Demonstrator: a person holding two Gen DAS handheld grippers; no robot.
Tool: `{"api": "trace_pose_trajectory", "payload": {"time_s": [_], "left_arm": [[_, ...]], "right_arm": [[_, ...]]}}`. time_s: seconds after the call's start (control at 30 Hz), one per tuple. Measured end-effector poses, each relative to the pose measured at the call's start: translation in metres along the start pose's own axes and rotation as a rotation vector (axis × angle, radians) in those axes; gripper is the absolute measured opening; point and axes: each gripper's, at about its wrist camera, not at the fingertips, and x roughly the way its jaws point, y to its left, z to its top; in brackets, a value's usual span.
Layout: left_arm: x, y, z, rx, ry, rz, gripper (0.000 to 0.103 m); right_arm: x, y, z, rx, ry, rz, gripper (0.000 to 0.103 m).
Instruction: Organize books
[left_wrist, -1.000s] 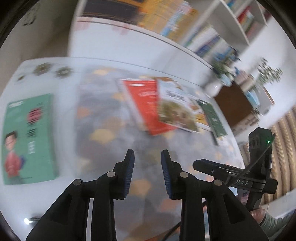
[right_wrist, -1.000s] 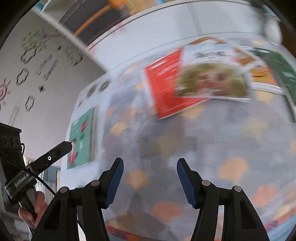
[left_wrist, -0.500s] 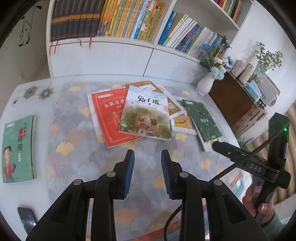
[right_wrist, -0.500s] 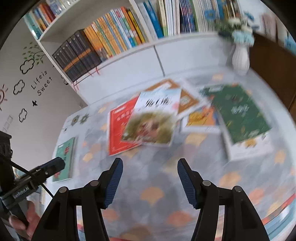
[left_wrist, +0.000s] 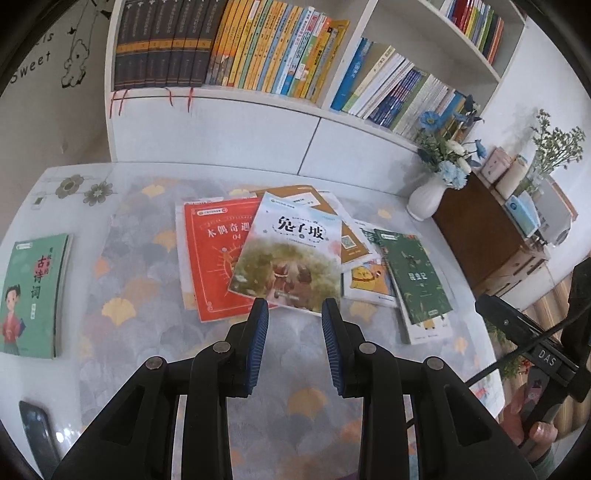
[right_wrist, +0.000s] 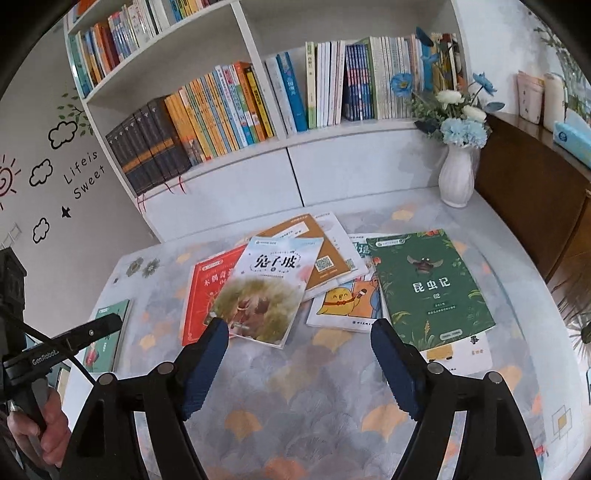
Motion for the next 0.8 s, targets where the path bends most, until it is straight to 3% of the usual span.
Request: {"api": "trace_pose_trajectory", "payload": {"time_s": [0.2, 0.3, 0.57, 0.6, 0.67, 0.8], "left_arm": [[0.033, 0.008, 0.012, -0.011, 0.054, 0.022, 0.027], [0.059, 0.019, 0.019, -0.011, 0.091, 0.045, 0.029], [0.157, 0.059, 0.043, -0.072, 0.219, 0.046, 0.029], [0.167, 0.062, 0.046, -0.076, 0.223, 0.033, 0.029], [0.183, 0.067, 0.05, -0.085, 0.231, 0.034, 0.029], [0.203, 0.072, 0.054, -0.087, 0.237, 0.032, 0.029]], "right_arm": [[0.041, -0.001, 0.007, 0.011, 0.053, 0.042, 0.078], [0.078, -0.002, 0.008, 0.04, 0.125, 0.071, 0.078], [0.179, -0.002, 0.01, 0.089, 0.285, 0.115, 0.077], [0.187, -0.001, 0.009, 0.088, 0.293, 0.118, 0.076], [0.201, 0.003, 0.01, 0.074, 0.305, 0.107, 0.064], [0.224, 0.004, 0.009, 0.076, 0.325, 0.071, 0.057]]}}
